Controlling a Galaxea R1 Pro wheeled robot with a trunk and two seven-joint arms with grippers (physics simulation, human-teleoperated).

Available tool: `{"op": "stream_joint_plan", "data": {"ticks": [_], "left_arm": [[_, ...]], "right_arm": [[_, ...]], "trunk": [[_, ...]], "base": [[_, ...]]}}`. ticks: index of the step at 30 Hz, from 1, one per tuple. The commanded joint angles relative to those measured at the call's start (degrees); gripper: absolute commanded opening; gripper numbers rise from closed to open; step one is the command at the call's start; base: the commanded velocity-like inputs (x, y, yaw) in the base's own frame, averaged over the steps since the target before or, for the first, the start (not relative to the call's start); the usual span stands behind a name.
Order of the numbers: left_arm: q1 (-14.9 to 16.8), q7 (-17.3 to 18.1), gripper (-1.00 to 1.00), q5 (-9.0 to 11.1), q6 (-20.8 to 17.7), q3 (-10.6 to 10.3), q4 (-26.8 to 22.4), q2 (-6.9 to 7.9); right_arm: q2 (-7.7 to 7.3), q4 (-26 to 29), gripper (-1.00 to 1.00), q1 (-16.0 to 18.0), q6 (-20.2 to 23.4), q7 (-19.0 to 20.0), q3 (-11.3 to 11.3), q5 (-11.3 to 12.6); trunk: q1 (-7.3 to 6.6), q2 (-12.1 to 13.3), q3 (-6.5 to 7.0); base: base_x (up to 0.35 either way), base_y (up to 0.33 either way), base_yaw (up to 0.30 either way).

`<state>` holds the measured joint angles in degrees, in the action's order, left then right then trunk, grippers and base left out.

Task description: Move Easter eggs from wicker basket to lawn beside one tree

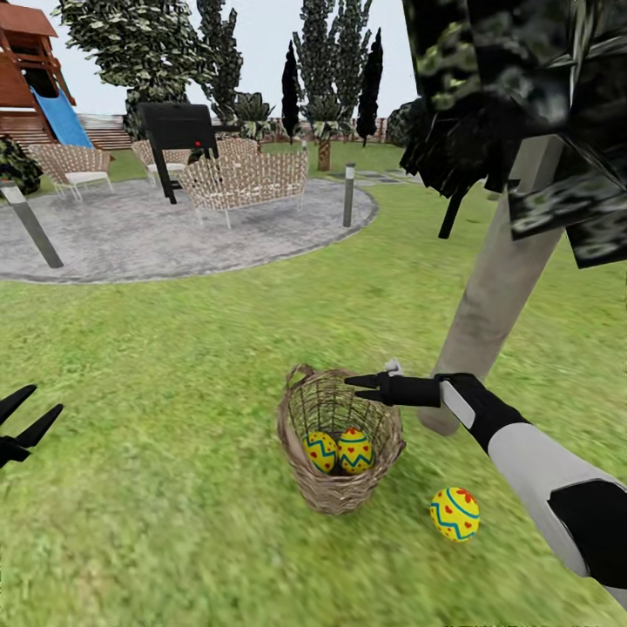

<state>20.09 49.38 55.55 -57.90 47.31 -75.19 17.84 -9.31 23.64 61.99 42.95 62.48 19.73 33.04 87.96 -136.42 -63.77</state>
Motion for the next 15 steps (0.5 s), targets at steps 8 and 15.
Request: {"op": "stream_joint_plan", "data": {"ticks": [8,15], "left_arm": [[0.04,0.28,1.0,-0.09,-0.2,0.02,0.22,0.01],[0.03,0.28,1.0,-0.09,-0.2,-0.02,0.13,0.0]], "right_arm": [[0.08,0.0,1.0,0.06,0.29,-11.0,0.27,0.44],[0.08,0.0,1.0,0.06,0.29,-18.25,0.39,0.14]], "trunk": [[-0.01,-0.02,0.42],[-0.01,-0.02,0.47]], "base": [[0.0,0.282,-0.189],[0.0,0.115,-0.02]]}}
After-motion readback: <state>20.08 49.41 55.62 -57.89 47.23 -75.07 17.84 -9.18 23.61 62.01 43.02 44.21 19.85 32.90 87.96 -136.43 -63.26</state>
